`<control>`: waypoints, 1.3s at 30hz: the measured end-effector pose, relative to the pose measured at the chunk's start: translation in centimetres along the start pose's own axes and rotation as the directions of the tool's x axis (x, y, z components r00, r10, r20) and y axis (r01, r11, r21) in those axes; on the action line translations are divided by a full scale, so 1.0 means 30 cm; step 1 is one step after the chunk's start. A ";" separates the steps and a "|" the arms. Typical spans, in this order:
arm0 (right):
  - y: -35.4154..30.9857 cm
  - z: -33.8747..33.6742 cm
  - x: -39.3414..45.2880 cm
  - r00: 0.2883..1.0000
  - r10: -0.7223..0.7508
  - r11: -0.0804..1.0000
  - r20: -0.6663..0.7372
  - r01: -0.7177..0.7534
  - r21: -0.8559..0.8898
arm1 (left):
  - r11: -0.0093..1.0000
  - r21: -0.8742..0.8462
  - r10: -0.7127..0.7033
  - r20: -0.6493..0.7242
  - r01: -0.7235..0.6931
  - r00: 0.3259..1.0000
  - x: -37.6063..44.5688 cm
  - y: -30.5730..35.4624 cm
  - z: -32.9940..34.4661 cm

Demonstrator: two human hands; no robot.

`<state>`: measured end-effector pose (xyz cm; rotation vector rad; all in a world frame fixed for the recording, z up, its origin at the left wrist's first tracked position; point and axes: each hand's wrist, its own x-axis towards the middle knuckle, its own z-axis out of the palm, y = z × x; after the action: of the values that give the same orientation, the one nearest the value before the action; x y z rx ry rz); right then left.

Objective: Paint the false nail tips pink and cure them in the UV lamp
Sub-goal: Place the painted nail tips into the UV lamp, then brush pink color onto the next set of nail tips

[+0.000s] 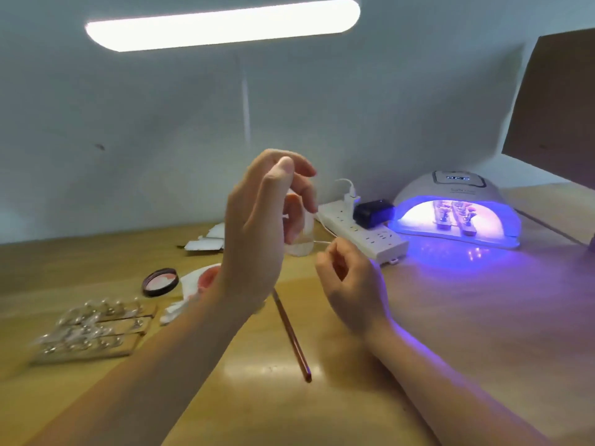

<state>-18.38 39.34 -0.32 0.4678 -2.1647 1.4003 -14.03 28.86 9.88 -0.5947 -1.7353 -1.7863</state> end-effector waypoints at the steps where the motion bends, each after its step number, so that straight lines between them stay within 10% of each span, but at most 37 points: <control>1: -0.002 0.006 -0.009 0.998 -0.022 0.998 0.051 0.025 -0.058 | 0.998 0.053 0.020 -0.011 -0.020 1.000 -0.020 0.012 -0.055; 15: -0.205 0.099 -0.138 0.786 -0.452 0.826 0.422 0.547 -0.135 | 0.830 0.510 0.305 -0.077 -0.226 0.949 -0.265 -0.025 -0.607; 21: -0.286 0.194 -0.162 0.683 -0.399 0.798 0.612 0.587 -0.135 | 0.734 0.658 0.299 -0.094 -0.166 0.950 -0.284 -0.051 -0.702; 25: -0.316 0.308 -0.162 0.680 -0.311 0.840 0.664 0.524 -0.144 | 0.622 0.765 0.104 -0.291 0.166 0.951 -0.218 -0.018 -0.793; 29: -0.348 0.392 -0.156 0.702 -0.264 0.857 0.662 0.485 -0.173 | 0.259 0.770 -0.302 -0.508 0.583 0.806 -0.168 0.027 -0.926; 34: -0.365 0.461 -0.150 0.713 -0.225 0.857 0.664 0.470 -0.213 | 0.108 0.627 -0.644 -0.547 0.771 0.535 -0.171 0.033 -0.967; 39: -0.364 0.486 -0.152 0.739 -0.194 0.857 0.645 0.448 -0.255 | 0.084 0.618 -0.763 -0.464 0.781 0.449 -0.196 0.039 -0.961</control>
<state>-12.18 21.62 0.15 1.2022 -2.5927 0.6165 -6.77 0.71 5.15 0.9866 -2.8246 -1.1815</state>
